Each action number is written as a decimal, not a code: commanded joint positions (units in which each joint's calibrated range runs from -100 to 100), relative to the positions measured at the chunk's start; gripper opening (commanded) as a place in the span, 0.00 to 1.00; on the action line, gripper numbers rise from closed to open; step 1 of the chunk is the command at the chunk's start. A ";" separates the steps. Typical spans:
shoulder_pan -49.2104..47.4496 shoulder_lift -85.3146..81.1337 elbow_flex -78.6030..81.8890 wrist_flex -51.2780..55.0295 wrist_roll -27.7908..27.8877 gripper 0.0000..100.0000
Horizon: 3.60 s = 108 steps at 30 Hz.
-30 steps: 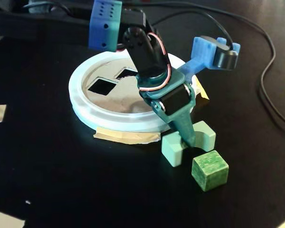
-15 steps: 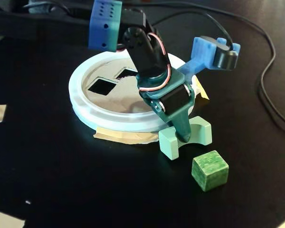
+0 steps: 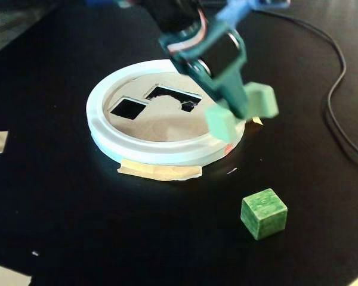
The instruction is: Pick up the U shape block and drop it in corresponding U shaped hole
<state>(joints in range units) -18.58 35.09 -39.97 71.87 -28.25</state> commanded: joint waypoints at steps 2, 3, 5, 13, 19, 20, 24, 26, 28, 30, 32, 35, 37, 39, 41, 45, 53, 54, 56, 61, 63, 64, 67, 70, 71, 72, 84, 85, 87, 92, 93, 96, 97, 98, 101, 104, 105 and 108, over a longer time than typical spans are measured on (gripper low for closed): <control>-2.02 -14.71 -3.38 15.78 -5.08 0.01; -3.52 -15.52 -3.29 18.09 -6.94 0.01; -9.13 -16.68 -3.93 21.50 -11.48 0.01; -23.74 -15.61 -3.93 21.71 -25.30 0.01; -22.24 -15.16 -3.47 17.99 -31.70 0.01; -21.99 -15.16 -3.11 17.09 -32.58 0.01; -22.37 -10.95 -3.11 14.98 -35.70 0.01; -22.99 -8.17 -3.11 13.88 -36.68 0.01; -23.49 -5.75 -3.11 13.08 -37.80 0.01; -23.49 -3.52 -3.20 12.07 -39.66 0.01; -23.37 -2.80 -3.02 11.77 -40.39 0.01; -22.62 -2.53 -2.93 11.67 -40.49 0.01; -22.87 -2.53 -2.93 11.67 -40.68 0.01; -23.49 -2.17 -2.93 11.67 -42.15 0.01; -23.62 -0.56 -2.93 11.67 -42.98 0.01; -25.99 1.41 -3.02 11.67 -43.32 0.01; -28.48 3.47 -3.02 11.67 -47.37 0.01; -28.48 4.10 -2.93 11.77 -47.42 0.01; -28.24 4.99 -2.93 11.97 -47.42 0.01; -27.24 6.87 -3.56 11.77 -47.33 0.01; -26.99 6.96 -3.11 11.77 -47.23 0.01; -26.86 7.05 -3.02 11.77 -46.98 0.01; -26.86 8.40 -3.65 11.67 -46.98 0.01; -26.86 9.11 -3.93 11.67 -46.98 0.02; -26.86 9.20 -3.93 11.37 -46.98 0.02; -26.86 9.20 -3.93 10.97 -46.94 0.02; -27.24 9.20 -3.93 5.95 -46.79 0.56; -27.24 9.20 -3.93 5.95 -46.69 0.56; -27.11 8.49 -3.93 5.95 -45.96 0.56; -27.49 6.07 -4.02 5.95 -44.88 0.57; -28.11 4.46 -4.02 5.95 -44.88 0.57; -28.61 0.87 -4.02 6.05 -44.88 0.57; -28.73 -0.02 -4.02 6.05 -44.88 0.57; -28.98 -1.72 -4.02 7.05 -44.84 0.57; -30.23 -4.77 -4.02 7.36 -44.44 0.57; -31.36 -7.46 -4.02 7.46 -41.37 0.57; -31.86 -8.35 -3.56 7.46 -39.85 0.56; -32.48 -9.78 -2.93 9.76 -32.23 0.55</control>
<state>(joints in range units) -49.05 33.39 -40.07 79.53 -68.45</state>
